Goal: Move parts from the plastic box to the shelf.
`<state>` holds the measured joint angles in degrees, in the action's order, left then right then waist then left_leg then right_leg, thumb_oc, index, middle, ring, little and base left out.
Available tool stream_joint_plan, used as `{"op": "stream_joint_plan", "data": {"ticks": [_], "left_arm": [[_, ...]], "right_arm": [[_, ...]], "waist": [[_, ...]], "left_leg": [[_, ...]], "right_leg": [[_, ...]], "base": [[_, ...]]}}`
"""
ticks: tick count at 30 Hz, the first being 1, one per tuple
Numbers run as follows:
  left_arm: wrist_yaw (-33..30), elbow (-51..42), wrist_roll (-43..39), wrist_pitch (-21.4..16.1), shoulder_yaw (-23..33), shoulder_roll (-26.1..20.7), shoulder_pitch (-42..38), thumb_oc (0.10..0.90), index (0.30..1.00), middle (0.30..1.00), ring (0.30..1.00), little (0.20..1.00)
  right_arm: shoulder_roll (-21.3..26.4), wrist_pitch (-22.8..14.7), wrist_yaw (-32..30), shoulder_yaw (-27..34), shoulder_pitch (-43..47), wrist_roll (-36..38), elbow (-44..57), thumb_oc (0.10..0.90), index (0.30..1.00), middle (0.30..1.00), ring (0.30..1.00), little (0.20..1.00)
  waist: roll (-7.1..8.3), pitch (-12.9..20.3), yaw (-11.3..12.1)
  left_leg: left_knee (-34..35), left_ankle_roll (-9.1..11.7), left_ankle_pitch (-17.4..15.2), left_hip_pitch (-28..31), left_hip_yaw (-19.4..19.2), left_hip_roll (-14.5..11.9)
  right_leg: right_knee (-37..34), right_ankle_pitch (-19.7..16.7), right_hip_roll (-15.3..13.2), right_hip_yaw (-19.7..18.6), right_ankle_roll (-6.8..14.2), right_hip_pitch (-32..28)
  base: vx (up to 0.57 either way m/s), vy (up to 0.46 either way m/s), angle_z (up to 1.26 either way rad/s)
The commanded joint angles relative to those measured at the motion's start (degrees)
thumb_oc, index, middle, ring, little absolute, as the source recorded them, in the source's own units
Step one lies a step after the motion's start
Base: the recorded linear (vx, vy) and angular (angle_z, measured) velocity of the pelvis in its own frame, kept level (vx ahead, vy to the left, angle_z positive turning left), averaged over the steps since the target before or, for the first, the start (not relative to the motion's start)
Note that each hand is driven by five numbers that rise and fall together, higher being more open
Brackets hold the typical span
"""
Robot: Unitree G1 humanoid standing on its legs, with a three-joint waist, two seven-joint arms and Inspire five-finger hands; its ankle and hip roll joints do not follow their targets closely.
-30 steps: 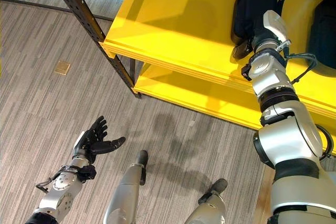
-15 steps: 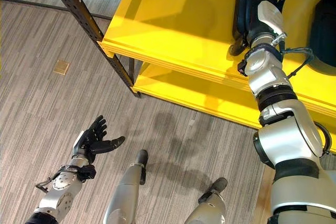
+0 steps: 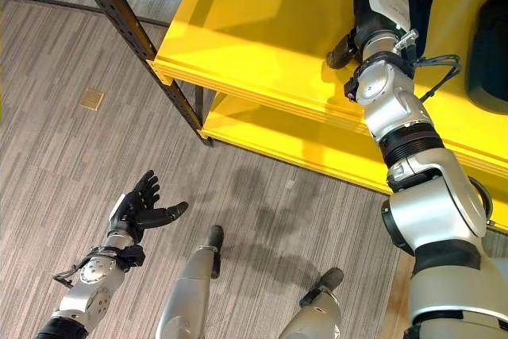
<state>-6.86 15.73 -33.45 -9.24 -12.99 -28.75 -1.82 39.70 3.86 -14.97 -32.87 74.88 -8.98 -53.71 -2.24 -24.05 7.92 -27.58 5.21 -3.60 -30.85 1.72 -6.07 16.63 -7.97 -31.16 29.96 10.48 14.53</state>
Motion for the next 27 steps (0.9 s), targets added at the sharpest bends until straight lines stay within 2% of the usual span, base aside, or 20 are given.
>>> {"op": "stream_joint_plan", "data": {"ticks": [1,15,27], "left_arm": [[-0.5,-4.4,-0.1,-5.5,4.2,-3.6,-0.6,0.900,1.000,1.000,1.000,1.000],[-0.6,-3.9,0.1,-5.5,4.3,-3.5,-0.5,0.900,1.000,1.000,1.000,1.000],[-0.4,-3.7,0.5,-5.7,3.8,-3.4,-0.7,0.900,1.000,1.000,1.000,1.000]], "right_arm": [[3.3,-2.7,-4.6,1.4,6.6,-2.0,4.5,0.900,1.000,1.000,1.000,1.000],[3.1,-2.5,-5.6,3.3,4.7,-1.8,2.6,0.900,1.000,1.000,1.000,1.000],[0.4,-3.0,-6.1,5.8,2.9,2.0,-3.0,0.900,1.000,1.000,1.000,1.000]], "waist": [[0.24,0.1,0.9],[0.27,-0.2,0.2],[-0.28,-0.5,0.2]], "left_leg": [[5.9,-1.9,-3.0,7.9,-4.7,-0.8],[6.4,-2.1,-3.0,8.2,-5.0,-0.9],[6.0,-2.1,-3.1,8.2,-5.2,-0.9]], "right_leg": [[10.5,-1.2,1.5,-6.4,2.8,1.0],[10.4,-1.9,1.6,-6.8,2.8,1.3],[11.0,-1.9,1.6,-6.8,2.9,1.5]], "base": [[0.00,0.000,0.00],[0.00,0.000,0.00],[0.00,0.000,0.00]]}}
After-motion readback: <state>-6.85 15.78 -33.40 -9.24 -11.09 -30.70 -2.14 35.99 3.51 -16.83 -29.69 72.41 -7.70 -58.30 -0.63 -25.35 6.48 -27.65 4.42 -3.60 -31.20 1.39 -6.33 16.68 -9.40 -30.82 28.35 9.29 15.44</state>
